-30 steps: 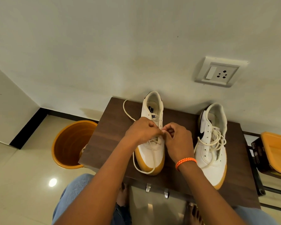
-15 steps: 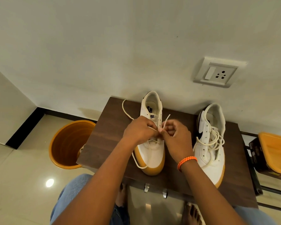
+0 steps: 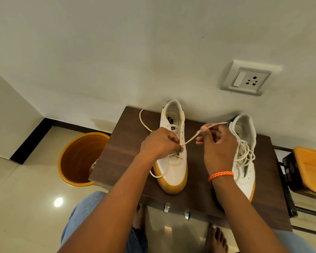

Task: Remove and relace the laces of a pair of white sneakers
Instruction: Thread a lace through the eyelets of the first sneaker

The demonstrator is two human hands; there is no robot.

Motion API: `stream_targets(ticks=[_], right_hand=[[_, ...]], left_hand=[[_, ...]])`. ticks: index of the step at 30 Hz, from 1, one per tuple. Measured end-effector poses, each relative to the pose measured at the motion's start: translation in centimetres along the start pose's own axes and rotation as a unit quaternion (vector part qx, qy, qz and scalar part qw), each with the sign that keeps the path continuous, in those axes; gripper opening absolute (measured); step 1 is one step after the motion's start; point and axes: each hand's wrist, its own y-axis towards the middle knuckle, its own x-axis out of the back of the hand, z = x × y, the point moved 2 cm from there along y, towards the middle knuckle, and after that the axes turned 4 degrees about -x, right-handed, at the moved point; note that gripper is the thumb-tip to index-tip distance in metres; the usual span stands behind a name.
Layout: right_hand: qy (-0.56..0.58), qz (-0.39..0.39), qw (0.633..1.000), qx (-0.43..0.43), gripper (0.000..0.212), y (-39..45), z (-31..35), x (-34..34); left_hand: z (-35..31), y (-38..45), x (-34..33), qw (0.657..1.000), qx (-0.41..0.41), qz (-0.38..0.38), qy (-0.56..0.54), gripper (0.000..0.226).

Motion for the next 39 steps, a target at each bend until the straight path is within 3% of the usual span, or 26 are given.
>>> stream_targets(ticks=[3,5,12,18,20,23,25,28,31,36,39], right_hand=[[-0.105,0.138,0.985,-0.014,0.009,-0.6,-1.4,-1.1],[-0.135,0.179,0.974,-0.010,0.006,-0.9,-2.1,-1.6],[-0.173,0.156,0.971,0.051,0.003,-0.5,-1.8,-1.5],[-0.053,0.012,0.997,0.056,0.009,0.6,0.3,0.4],[-0.045,0.040,0.997,0.043,0.008,0.7,0.1,0.3],[-0.148,0.152,0.977,0.011,0.007,0.0,-1.7,-0.9],[-0.169,0.179,0.969,-0.003,0.002,-0.5,-2.4,-1.5],[-0.171,0.170,0.970,0.001,0.004,-0.7,-2.5,-1.7],[-0.172,0.168,0.971,0.003,0.007,-0.8,-2.2,-1.6],[-0.176,0.165,0.970,0.008,0.013,-1.0,-2.0,-1.6],[-0.121,0.138,0.983,-0.019,0.013,-0.6,-1.6,-1.2]], left_hand=[[0.0,0.0,0.0,1.000,-0.014,-0.011,0.010,0.011],[0.1,0.0,0.0,0.999,-0.024,-0.018,0.016,0.012],[0.2,0.2,-0.2,1.000,-0.015,-0.010,0.014,0.015],[-0.2,-0.1,0.1,1.000,-0.005,-0.003,0.003,0.016],[-0.2,-0.3,0.1,1.000,-0.008,-0.004,0.009,0.016],[-0.3,-0.4,0.2,0.999,-0.020,-0.009,0.025,0.017],[-0.4,-0.6,0.3,0.997,-0.042,-0.032,0.048,0.018],[-0.8,-1.0,0.3,0.983,-0.112,-0.080,0.121,0.019],[-1.1,-1.1,0.1,0.971,-0.165,-0.082,0.155,0.022],[-1.0,-0.9,0.0,0.974,-0.159,-0.059,0.148,0.020],[-1.0,-1.0,0.3,0.974,-0.163,-0.050,0.150,0.020]])
